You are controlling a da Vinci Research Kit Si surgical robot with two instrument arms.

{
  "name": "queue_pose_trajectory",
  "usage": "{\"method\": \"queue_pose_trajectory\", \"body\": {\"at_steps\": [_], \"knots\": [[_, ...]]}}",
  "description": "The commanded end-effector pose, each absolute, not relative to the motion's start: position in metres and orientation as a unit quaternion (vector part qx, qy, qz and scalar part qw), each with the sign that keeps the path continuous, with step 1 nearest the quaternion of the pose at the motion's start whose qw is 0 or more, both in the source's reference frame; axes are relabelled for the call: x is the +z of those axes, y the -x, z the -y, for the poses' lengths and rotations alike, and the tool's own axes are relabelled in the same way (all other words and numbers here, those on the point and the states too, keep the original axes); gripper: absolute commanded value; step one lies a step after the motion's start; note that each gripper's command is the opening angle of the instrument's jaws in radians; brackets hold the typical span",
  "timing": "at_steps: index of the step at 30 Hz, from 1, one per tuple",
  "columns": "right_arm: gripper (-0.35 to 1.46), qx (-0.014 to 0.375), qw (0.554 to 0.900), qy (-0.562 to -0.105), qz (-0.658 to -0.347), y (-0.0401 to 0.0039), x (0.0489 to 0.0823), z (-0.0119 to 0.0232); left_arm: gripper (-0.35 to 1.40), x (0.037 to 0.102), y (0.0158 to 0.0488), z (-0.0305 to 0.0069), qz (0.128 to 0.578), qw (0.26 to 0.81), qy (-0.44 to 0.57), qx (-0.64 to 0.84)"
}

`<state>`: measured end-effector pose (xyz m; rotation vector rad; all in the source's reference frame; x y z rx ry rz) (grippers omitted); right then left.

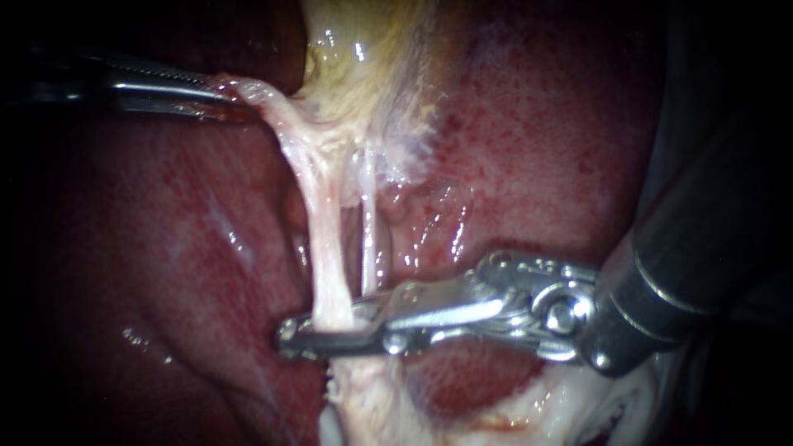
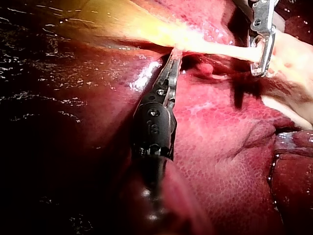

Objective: Clipping first clip left tube

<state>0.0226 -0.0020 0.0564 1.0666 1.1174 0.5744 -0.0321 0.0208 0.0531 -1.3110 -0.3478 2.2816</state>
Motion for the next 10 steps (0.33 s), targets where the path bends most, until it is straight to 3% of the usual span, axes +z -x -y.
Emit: {"method": "queue_pose_trajectory", "body": {"at_steps": [1,10], "knots": [[-0.35,0.255,0.679,-0.475,-0.498,-0.0226,0.0565,0.0021,-0.35,0.0531,0.0321,-0.0208,0.127,0.241,0.479,0.834],[-0.35,0.255,0.678,-0.476,-0.499,-0.0226,0.0569,0.0019,-0.35,0.0531,0.0322,-0.0208,0.127,0.242,0.479,0.834]]}}
